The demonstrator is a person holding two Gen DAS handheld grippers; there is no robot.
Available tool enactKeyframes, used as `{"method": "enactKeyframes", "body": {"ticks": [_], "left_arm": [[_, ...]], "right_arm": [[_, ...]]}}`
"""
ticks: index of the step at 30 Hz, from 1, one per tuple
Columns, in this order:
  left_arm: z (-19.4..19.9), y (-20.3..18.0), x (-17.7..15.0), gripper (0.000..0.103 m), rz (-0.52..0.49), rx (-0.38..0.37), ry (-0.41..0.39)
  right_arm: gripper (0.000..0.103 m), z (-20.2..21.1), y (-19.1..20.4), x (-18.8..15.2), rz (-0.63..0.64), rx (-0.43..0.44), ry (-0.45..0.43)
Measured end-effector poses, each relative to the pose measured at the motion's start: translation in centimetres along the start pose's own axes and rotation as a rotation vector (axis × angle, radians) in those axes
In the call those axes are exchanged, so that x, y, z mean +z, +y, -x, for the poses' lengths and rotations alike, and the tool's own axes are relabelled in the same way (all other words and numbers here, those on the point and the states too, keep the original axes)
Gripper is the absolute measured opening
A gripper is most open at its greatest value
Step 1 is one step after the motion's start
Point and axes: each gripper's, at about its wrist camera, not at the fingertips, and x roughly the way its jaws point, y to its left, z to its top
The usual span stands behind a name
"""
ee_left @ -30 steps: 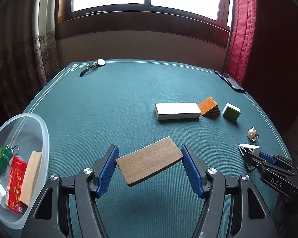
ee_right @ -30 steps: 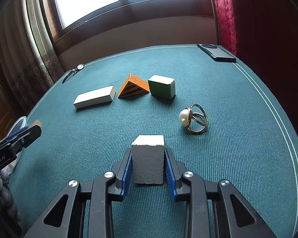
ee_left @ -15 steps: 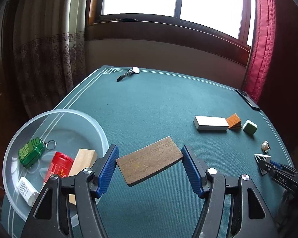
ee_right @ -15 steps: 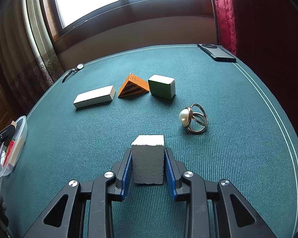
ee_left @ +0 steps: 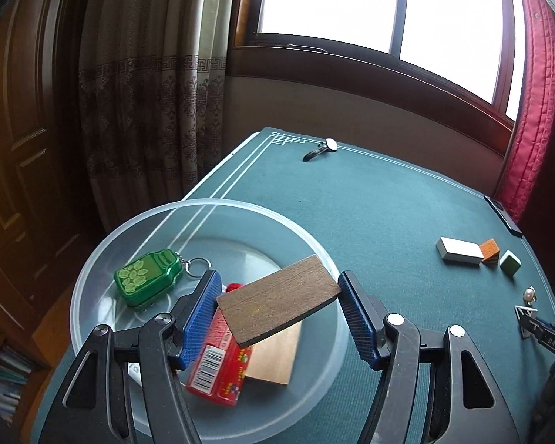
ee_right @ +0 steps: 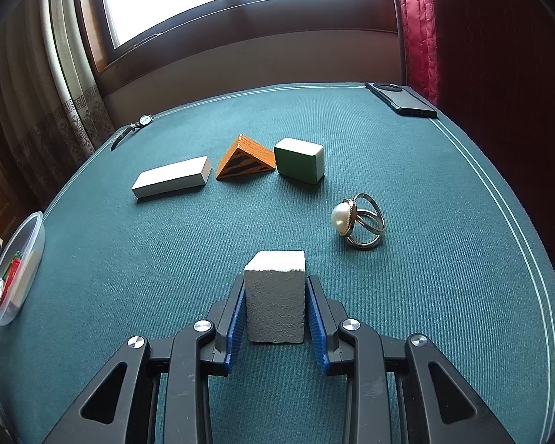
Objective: Organize rigid objects
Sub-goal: 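Lift the brown block with the left tool and release it into the bowl, then carry the grey stone block into the bowl and open the right tool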
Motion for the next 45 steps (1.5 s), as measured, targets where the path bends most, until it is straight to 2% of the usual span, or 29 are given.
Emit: {"method": "enactKeyframes", "body": {"ticks": [4, 12, 15, 20, 26, 32, 38, 45], "left_arm": [[0.1, 2.4, 0.0, 0.071, 0.053, 0.031, -0.004], [0.6, 5.1, 0.0, 0.071, 0.084, 0.048, -0.011], [0.7, 5.9, 0.0, 0.071, 0.094, 0.056, -0.012], [0.8, 6.7, 0.1, 0.071, 0.114, 0.057, -0.011], [0.8, 7.2, 0.2, 0.073, 0.131, 0.044, -0.006], [0.9, 7.7, 0.3, 0.073, 0.153, 0.043, -0.006], [0.9, 8.0, 0.3, 0.073, 0.173, 0.035, -0.002], [0.7, 8.7, 0.3, 0.073, 0.196, 0.033, 0.003]], "right_arm": [[0.033, 0.0, 0.4, 0.0, 0.012, -0.017, 0.003], [0.032, 0.1, 1.4, -0.1, 0.045, -0.081, 0.008], [0.032, 0.3, 1.9, -0.2, 0.038, -0.065, 0.007], [0.031, 1.5, 5.2, 0.0, 0.061, 0.012, -0.016], [0.031, 3.2, 11.6, 0.5, 0.161, 0.155, -0.051], [0.031, 3.2, 18.0, 0.6, 0.245, 0.283, -0.045], [0.031, 3.3, 23.4, 0.9, 0.316, 0.365, -0.051], [0.031, 2.4, 27.9, 1.5, 0.364, 0.414, -0.042]]}}
